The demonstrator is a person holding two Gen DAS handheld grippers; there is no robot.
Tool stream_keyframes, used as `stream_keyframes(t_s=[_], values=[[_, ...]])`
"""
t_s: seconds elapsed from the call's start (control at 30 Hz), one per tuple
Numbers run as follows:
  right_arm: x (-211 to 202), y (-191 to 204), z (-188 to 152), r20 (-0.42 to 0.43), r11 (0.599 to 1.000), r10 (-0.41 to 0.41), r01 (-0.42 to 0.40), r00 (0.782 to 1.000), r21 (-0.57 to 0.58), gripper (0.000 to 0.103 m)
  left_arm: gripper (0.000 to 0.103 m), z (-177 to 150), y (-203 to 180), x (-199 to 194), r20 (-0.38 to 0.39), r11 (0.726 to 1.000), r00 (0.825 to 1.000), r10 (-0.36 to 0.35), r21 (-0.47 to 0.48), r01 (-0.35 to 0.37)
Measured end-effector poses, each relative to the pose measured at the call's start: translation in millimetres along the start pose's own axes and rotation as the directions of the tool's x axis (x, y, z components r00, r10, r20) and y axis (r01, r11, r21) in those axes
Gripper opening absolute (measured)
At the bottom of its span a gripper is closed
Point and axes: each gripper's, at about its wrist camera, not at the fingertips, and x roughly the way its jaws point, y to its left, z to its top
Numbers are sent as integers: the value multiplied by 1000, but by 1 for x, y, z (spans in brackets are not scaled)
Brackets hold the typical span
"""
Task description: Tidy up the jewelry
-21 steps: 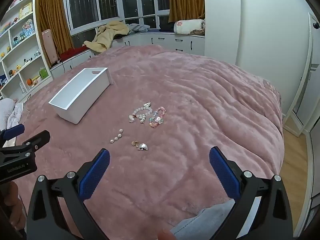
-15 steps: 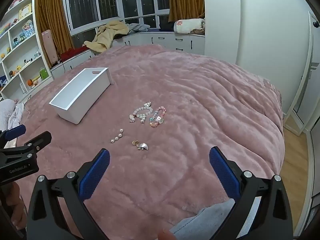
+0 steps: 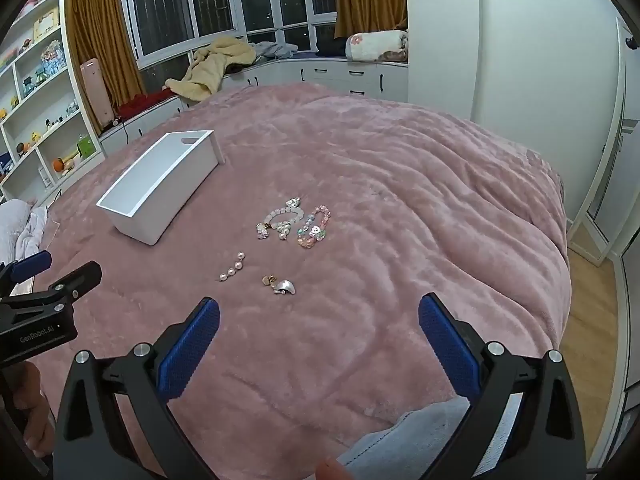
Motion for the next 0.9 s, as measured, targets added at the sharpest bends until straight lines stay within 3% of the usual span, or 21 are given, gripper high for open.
stream_keyframes(t_s=[0.9], values=[[1,4,-2,-11,1000,10,-10,1000,-8,98,101,0,-7,0,4,1000,1000,2,2,-2]])
